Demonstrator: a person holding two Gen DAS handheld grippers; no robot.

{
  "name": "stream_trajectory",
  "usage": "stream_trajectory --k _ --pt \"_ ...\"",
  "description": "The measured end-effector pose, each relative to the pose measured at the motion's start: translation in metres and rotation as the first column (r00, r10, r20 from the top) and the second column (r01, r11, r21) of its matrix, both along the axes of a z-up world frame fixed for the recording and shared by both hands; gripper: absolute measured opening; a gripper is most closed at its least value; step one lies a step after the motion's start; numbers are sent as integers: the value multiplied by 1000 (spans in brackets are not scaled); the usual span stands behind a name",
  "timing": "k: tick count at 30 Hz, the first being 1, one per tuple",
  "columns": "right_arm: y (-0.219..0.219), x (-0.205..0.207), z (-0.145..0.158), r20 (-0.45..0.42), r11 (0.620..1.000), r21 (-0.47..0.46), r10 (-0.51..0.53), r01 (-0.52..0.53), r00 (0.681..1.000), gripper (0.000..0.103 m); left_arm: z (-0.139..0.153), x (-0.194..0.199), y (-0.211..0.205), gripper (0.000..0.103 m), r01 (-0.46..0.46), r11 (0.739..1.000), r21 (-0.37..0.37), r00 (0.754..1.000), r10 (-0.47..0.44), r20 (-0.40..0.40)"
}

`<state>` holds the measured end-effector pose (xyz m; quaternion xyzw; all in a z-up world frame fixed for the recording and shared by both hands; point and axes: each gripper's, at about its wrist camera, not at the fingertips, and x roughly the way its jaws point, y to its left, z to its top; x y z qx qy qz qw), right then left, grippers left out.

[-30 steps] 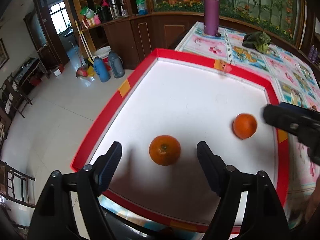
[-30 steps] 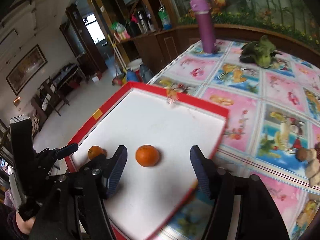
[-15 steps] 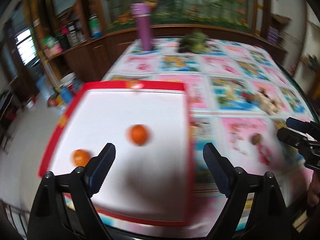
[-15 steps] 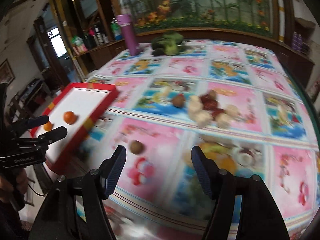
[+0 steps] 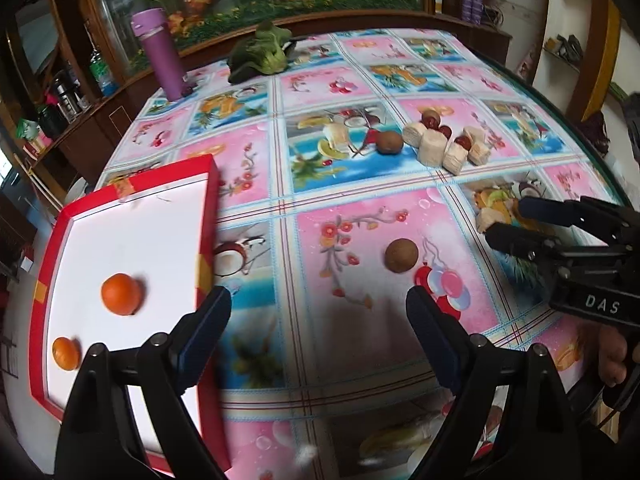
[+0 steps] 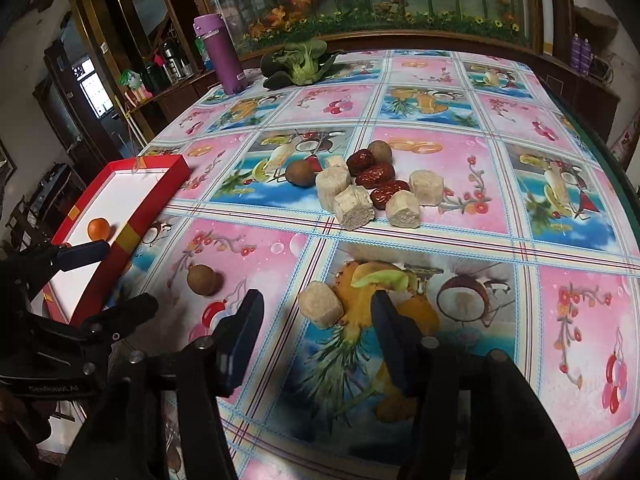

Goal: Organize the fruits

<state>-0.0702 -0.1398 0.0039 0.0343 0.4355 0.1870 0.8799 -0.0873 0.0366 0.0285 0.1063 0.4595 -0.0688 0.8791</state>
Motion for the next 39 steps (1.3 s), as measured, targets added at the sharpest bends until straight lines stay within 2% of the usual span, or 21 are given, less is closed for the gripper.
stream_trajectory --k 3,9,13,17,20,21,22,25,30,32,39 --pt "5 5 -5 -26 1000 3 14 -14 1000 39 -3 3 -1 89 -1 1000 1 1000 1 -10" --pt "5 6 -4 -24 999 -29 23 -24 999 25 -5 9 -4 89 25 999 -29 999 -26 -29" --pt "1 6 -5 -30 1000 -9 17 -18 999 23 -8 15 -14 89 59 997 -45 997 -61 -47" --pt "0 6 -4 -33 1000 -2 18 -18 999 23 -13 26 -25 73 75 996 -53 995 -79 -68" --pt "-1 6 -4 -33 1000 3 19 -19 999 23 -19 32 -31 66 84 994 -72 992 -90 -89" --pt "-1 5 -4 -33 1000 3 19 -19 999 23 -22 34 -31 56 77 994 -73 992 -84 -95" --pt "-1 5 -4 -33 1000 2 19 -19 999 23 -23 35 -31 52 77 994 -79 991 -84 -99" --pt "0 5 -4 -33 1000 1 20 -20 999 23 -25 37 -31 47 78 992 -95 991 -87 -101" --pt "0 4 -4 -31 1000 4 11 -11 999 23 -26 36 -32 28 95 988 -119 990 -106 -92" --pt "1 3 -3 -29 1000 -2 10 -10 1000 23 -25 36 -31 23 101 985 -140 989 -115 -91" --pt "7 2 1 -36 1000 4 7 -7 999 23 -20 31 -23 23 102 978 -180 991 -116 -69"
